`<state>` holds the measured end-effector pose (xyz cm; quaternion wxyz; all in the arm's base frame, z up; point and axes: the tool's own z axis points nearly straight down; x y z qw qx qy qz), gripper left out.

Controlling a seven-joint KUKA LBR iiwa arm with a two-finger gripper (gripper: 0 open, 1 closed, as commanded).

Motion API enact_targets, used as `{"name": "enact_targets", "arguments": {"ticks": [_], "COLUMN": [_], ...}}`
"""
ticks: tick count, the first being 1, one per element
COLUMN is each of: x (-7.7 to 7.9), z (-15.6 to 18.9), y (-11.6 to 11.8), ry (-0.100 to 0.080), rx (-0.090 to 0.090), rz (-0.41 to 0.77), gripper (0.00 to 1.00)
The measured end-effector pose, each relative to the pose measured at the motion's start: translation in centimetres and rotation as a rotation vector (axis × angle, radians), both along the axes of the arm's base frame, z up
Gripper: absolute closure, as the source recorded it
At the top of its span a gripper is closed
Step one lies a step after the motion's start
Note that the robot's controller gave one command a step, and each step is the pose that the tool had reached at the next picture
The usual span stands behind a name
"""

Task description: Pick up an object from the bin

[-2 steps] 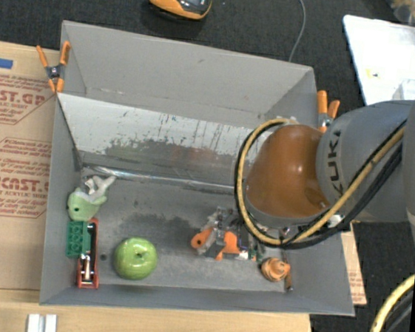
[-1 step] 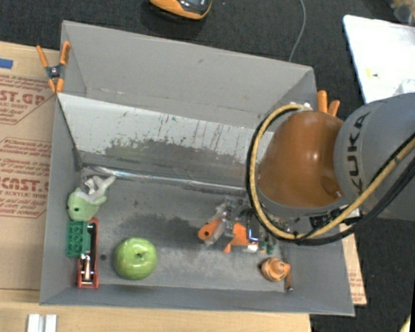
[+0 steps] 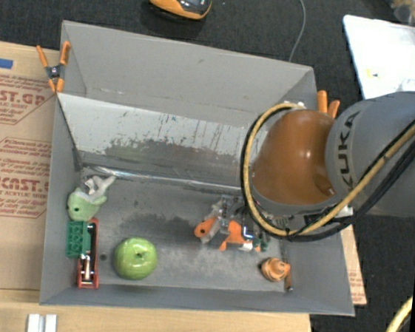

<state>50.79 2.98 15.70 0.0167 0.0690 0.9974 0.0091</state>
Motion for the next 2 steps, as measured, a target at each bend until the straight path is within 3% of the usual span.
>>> {"name": "enact_targets", "arguments": {"ticks": [1, 2], "x": [1.3, 1.0], "z": [-6.8, -8.2], "y": [-2.2, 2.1], "ry": [-0.004, -0.016], "rx": [0.004, -0.001], "rz": [-0.098, -0.062], "gripper": [1.00, 1.00]}}
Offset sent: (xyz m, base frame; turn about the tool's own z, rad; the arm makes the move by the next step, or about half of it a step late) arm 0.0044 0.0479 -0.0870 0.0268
